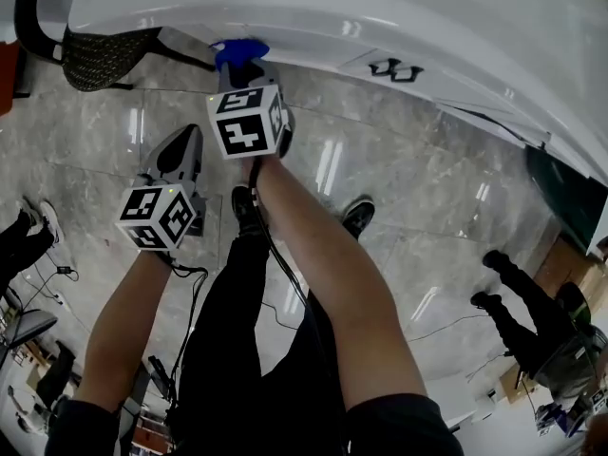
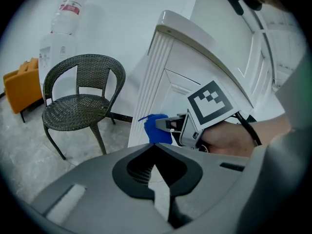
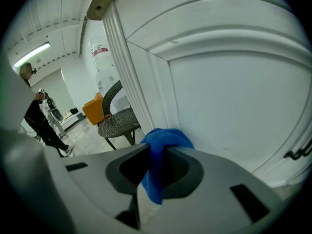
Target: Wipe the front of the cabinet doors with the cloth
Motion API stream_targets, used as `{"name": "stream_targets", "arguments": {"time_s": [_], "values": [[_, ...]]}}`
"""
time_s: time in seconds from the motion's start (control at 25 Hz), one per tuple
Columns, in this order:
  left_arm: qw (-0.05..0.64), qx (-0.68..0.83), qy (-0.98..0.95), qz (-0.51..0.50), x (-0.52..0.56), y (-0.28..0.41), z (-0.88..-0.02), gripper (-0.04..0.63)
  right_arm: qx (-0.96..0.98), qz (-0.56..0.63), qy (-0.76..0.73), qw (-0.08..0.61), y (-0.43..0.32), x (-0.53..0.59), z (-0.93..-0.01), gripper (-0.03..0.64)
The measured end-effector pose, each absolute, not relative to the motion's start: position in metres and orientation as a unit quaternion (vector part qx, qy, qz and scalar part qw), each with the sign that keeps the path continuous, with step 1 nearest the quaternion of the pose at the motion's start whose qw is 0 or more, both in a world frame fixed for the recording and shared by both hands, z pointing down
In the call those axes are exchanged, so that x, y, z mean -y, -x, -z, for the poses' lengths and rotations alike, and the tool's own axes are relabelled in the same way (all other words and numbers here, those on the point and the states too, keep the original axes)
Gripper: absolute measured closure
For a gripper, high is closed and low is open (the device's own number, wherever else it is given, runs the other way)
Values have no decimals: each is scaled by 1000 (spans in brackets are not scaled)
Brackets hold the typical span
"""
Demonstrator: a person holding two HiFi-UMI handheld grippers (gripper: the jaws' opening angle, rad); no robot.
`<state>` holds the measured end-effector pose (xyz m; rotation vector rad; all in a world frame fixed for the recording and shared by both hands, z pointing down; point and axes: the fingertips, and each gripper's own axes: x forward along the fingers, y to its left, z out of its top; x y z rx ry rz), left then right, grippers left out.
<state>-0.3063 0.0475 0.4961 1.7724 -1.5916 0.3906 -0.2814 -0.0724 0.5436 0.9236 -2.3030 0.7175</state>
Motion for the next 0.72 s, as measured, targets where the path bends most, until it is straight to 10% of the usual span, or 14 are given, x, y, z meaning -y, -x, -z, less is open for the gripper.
{"name": "stream_targets", "arguments": {"time_s": [0.72], "values": [[372,575,-709,-168,-32,193,-509,597,829,-283,-387,286,137,107,-565,560]]}}
